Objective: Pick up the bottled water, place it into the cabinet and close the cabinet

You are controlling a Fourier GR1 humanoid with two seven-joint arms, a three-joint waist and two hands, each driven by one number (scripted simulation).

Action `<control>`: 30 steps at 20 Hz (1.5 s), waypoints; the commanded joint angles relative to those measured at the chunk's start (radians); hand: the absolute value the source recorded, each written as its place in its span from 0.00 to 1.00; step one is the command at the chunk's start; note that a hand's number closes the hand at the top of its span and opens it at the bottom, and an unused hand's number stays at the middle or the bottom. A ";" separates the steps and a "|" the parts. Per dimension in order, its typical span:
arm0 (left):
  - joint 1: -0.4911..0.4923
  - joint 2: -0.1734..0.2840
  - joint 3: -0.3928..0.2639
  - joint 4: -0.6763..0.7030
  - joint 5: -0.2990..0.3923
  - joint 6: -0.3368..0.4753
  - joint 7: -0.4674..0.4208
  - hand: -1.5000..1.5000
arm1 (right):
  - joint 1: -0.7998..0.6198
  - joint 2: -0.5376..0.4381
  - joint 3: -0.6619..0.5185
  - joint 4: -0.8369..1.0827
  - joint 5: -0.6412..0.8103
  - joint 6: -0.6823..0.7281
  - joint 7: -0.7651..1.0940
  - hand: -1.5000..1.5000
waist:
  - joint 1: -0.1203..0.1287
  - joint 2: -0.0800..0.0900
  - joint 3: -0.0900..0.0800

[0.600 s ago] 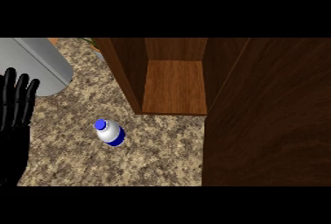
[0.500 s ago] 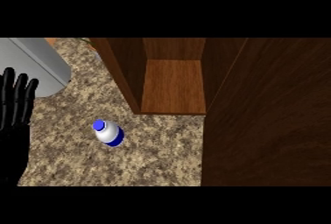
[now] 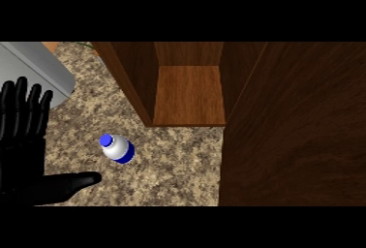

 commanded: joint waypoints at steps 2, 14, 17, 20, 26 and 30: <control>0.083 -0.026 -0.079 -0.116 -0.006 0.062 0.103 0.00 | 0.170 -0.019 0.089 -0.188 -0.026 0.050 0.061 0.00 | -0.001 0.000 0.000; 0.174 0.009 -0.038 -0.099 -0.071 0.041 0.159 0.00 | 0.381 -0.025 0.220 -0.350 0.052 0.047 0.052 0.00 | -0.002 0.001 0.000; 0.176 -0.025 -0.049 0.025 -0.070 0.066 0.065 0.00 | 0.435 -0.041 0.221 -0.390 0.046 0.050 0.021 0.00 | -0.010 0.000 -0.001; 0.106 -0.014 -0.003 0.104 -0.024 0.047 0.099 0.00 | 0.444 -0.050 0.215 -0.353 0.047 0.060 -0.031 0.00 | -0.011 0.002 0.000; 0.153 -0.003 0.055 0.334 0.042 -0.045 -0.085 0.00 | 0.550 -0.076 0.307 -0.364 0.117 0.068 -0.114 0.00 | -0.020 0.000 -0.002; 0.090 -0.025 0.063 0.510 0.072 -0.049 -0.137 0.00 | 0.596 -0.099 0.305 -0.336 0.110 0.076 -0.182 0.00 | -0.025 0.002 -0.002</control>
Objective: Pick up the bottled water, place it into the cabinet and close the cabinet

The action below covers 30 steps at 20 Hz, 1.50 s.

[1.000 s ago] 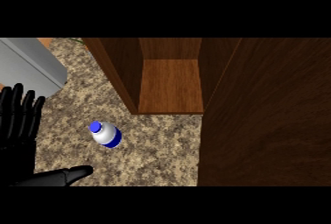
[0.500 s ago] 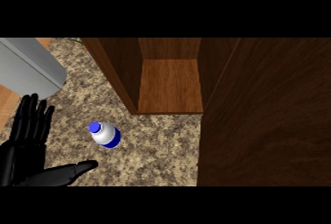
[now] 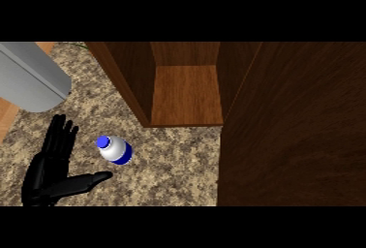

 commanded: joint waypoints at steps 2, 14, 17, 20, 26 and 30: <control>-0.096 -0.016 0.051 0.279 0.016 -0.015 -0.137 0.00 | 0.099 -0.052 0.004 -0.164 0.005 0.010 0.004 0.00 | -0.011 0.003 -0.001; -0.240 0.010 0.112 0.792 0.005 -0.133 -0.488 0.00 | 0.190 -0.107 0.081 -0.166 0.088 -0.024 -0.110 0.00 | -0.016 0.005 -0.003; -0.241 0.034 0.108 0.882 0.015 -0.230 -0.554 0.00 | 0.211 -0.136 0.024 -0.142 0.046 -0.020 -0.163 0.00 | -0.009 0.003 -0.001; -0.329 0.055 0.139 1.008 0.007 -0.222 -0.627 0.00 | 0.228 -0.132 0.103 -0.167 0.104 -0.050 -0.145 0.00 | -0.013 0.005 -0.003; -0.402 0.073 0.170 1.205 -0.004 -0.262 -0.801 1.00 | 0.210 -0.140 0.132 -0.108 0.139 -0.079 -0.195 0.00 | -0.012 0.007 -0.003; -0.428 0.061 0.114 1.248 -0.110 -0.126 -0.867 1.00 | 0.199 -0.171 0.107 -0.163 0.096 -0.091 -0.158 0.00 | -0.012 0.011 -0.003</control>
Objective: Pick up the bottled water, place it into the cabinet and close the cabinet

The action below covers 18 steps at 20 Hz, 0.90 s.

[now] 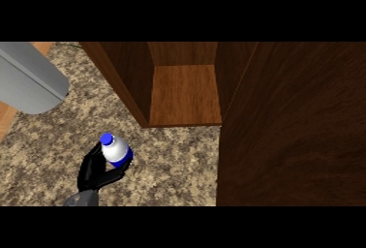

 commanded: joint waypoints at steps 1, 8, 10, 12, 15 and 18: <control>-0.044 0.040 -0.002 0.085 -0.043 0.042 -0.064 1.00 | 0.075 -0.057 0.003 -0.167 0.073 -0.010 0.019 0.00 | -0.006 0.000 -0.006; -0.074 0.018 -0.046 0.145 -0.139 0.181 -0.255 1.00 | 0.109 -0.104 -0.024 -0.187 0.007 -0.017 0.004 0.00 | 0.000 0.000 -0.005; -0.073 -0.013 -0.081 0.178 -0.175 0.181 -0.305 1.00 | 0.023 -0.063 0.006 -0.126 0.042 -0.055 0.056 0.00 | 0.014 0.005 -0.006; -0.004 0.001 -0.106 0.138 -0.185 0.133 -0.322 1.00 | 0.077 -0.068 0.058 -0.157 0.083 -0.075 0.031 0.00 | 0.018 -0.002 -0.005; -0.021 -0.042 -0.127 0.094 -0.183 0.128 -0.292 1.00 | 0.073 -0.090 0.023 -0.107 0.068 -0.074 -0.016 0.00 | 0.020 -0.005 -0.003; -0.057 -0.046 -0.130 0.072 -0.176 0.123 -0.231 1.00 | 0.117 -0.143 -0.004 -0.161 0.034 -0.060 -0.031 0.00 | 0.015 -0.005 -0.003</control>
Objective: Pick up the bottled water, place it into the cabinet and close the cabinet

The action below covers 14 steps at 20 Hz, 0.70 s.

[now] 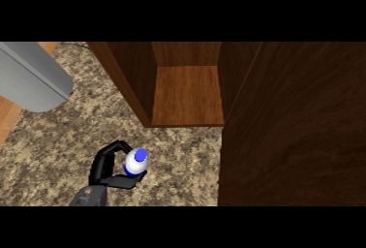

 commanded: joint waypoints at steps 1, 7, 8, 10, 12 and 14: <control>0.012 -0.041 -0.045 -0.019 -0.019 -0.027 0.031 1.00 | 0.066 -0.048 0.025 -0.176 0.054 -0.016 0.050 0.00 | 0.002 0.002 -0.005; 0.014 -0.061 -0.233 -0.140 0.145 0.004 0.112 1.00 | 0.044 -0.050 0.026 -0.110 0.054 -0.043 0.014 0.00 | 0.000 -0.001 -0.005; 0.008 -0.061 -0.227 -0.171 0.149 0.014 0.152 1.00 | 0.045 -0.080 -0.030 -0.133 -0.025 -0.022 0.015 0.00 | 0.005 0.001 -0.004; -0.070 -0.061 -0.274 -0.199 0.225 0.059 0.254 1.00 | 0.052 -0.075 -0.014 -0.140 0.012 -0.040 0.029 0.00 | -0.004 0.001 -0.005; -0.027 -0.061 -0.357 -0.288 0.280 0.097 0.297 1.00 | 0.073 -0.078 0.002 -0.158 0.012 -0.049 0.027 0.00 | -0.002 -0.001 -0.005; -0.046 -0.061 -0.388 -0.345 0.290 0.147 0.384 1.00 | 0.063 -0.088 -0.022 -0.133 0.000 -0.040 -0.016 0.00 | 0.000 -0.001 -0.004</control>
